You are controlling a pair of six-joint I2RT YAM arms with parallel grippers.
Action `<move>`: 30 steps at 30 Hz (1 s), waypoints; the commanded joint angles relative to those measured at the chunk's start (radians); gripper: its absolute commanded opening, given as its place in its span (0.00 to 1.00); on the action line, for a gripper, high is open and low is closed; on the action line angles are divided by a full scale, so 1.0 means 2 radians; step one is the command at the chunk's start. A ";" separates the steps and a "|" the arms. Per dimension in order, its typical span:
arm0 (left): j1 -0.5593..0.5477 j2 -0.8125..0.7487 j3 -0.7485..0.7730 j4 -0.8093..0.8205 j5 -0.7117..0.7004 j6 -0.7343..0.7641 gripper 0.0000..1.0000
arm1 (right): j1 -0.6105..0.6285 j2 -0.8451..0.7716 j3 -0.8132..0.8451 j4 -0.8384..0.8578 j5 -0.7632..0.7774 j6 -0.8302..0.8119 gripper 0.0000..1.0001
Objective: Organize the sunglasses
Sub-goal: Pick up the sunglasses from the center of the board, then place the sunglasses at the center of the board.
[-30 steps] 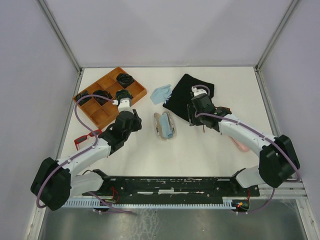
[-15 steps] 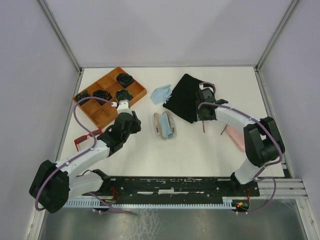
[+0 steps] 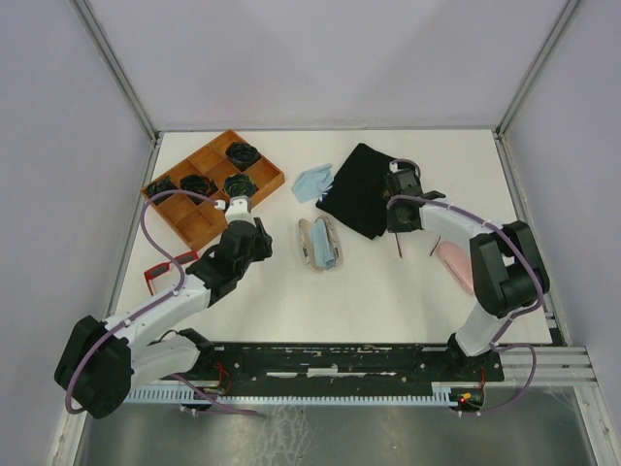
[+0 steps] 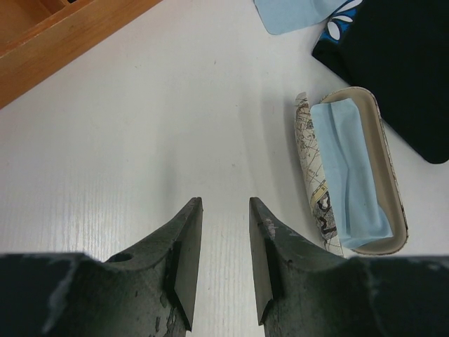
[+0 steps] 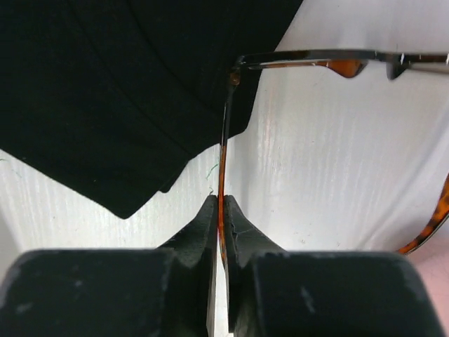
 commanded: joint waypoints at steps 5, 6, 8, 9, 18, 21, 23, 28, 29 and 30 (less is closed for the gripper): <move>0.003 -0.014 0.007 0.009 0.009 -0.016 0.40 | 0.002 -0.089 -0.004 -0.002 -0.003 0.001 0.00; 0.002 -0.015 0.008 0.007 0.008 -0.016 0.40 | 0.005 -0.103 -0.007 -0.006 0.006 0.005 0.00; 0.002 -0.018 0.008 0.006 0.006 -0.018 0.40 | 0.015 -0.138 -0.022 -0.009 0.034 0.024 0.00; 0.003 -0.020 0.008 0.005 0.005 -0.018 0.40 | 0.021 -0.162 -0.030 -0.012 0.043 0.034 0.00; 0.003 -0.040 0.004 -0.002 0.000 -0.031 0.40 | 0.138 -0.251 -0.072 -0.094 0.097 0.164 0.00; 0.003 -0.044 0.005 -0.005 0.000 -0.033 0.40 | 0.196 -0.251 -0.086 -0.094 0.107 0.213 0.00; 0.002 -0.047 0.007 -0.007 0.006 -0.032 0.40 | 0.230 -0.248 -0.094 -0.091 0.122 0.243 0.00; 0.003 -0.052 0.003 -0.008 0.013 -0.038 0.40 | 0.301 -0.228 -0.105 -0.076 0.142 0.298 0.06; 0.002 -0.052 0.002 -0.008 0.013 -0.038 0.40 | 0.314 -0.217 -0.103 -0.073 0.143 0.303 0.08; 0.003 -0.053 0.001 -0.008 0.013 -0.038 0.40 | 0.323 -0.206 -0.101 -0.071 0.142 0.305 0.09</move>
